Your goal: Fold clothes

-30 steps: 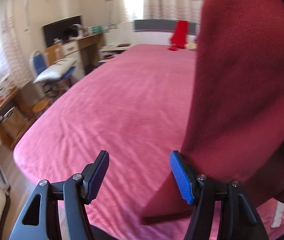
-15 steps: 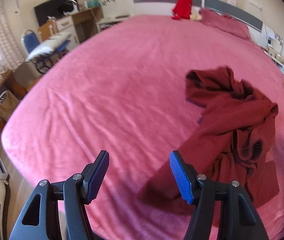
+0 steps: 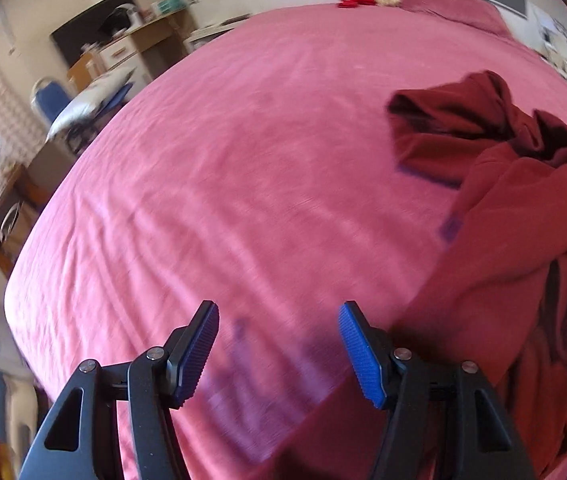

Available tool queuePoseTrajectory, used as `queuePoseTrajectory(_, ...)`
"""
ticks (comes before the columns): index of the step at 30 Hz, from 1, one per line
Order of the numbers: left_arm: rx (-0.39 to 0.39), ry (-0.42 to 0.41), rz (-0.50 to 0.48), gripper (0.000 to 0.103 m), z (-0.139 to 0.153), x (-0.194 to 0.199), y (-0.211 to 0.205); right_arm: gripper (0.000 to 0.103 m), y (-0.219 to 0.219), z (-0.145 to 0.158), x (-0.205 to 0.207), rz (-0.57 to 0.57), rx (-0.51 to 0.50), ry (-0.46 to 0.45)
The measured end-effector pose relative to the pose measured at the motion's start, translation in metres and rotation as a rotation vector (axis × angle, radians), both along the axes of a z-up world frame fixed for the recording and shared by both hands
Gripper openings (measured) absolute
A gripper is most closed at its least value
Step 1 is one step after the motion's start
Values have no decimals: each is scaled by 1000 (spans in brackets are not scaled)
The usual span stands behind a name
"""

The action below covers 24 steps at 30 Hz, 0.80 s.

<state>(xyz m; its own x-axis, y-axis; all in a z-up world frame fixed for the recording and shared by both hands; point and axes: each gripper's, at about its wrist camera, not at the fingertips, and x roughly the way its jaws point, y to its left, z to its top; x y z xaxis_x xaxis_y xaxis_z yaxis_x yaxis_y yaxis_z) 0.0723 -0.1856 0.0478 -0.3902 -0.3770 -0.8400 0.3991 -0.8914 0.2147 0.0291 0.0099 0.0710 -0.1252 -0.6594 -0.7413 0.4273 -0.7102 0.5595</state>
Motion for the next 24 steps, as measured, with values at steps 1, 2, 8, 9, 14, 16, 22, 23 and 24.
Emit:
queuePoseTrajectory(1, -5, -3, 21, 64, 1, 8, -6, 55, -16, -5, -2, 15, 0, -24)
queuePoseTrajectory(2, -5, -2, 41, 64, 2, 15, -12, 55, -35, -12, -5, 34, 21, -50)
queuePoseTrajectory(8, 39, 32, 138, 64, 11, 51, -42, 55, -115, -57, -5, 61, 214, -181)
queuePoseTrajectory(9, 48, 38, 154, 64, 12, 56, -47, 55, -122, -65, -5, 45, 244, -192)
queuePoseTrajectory(14, 76, 58, 207, 64, 15, 79, -60, 9, -113, -78, -13, -30, 131, -221)
queuePoseTrajectory(16, 84, 59, 210, 64, 16, 81, -63, 9, -87, -56, -20, -53, 4, -235)
queuePoseTrajectory(22, 78, 81, 150, 64, 27, 57, -44, 9, 50, 78, -68, -199, -178, -15)
queuePoseTrajectory(23, 78, 89, 133, 64, 29, 51, -39, 9, 79, 104, -78, -239, -172, 42)
queuePoseTrajectory(24, 70, 88, 108, 64, 30, 42, -30, 9, 111, 126, -87, -292, -151, 98)
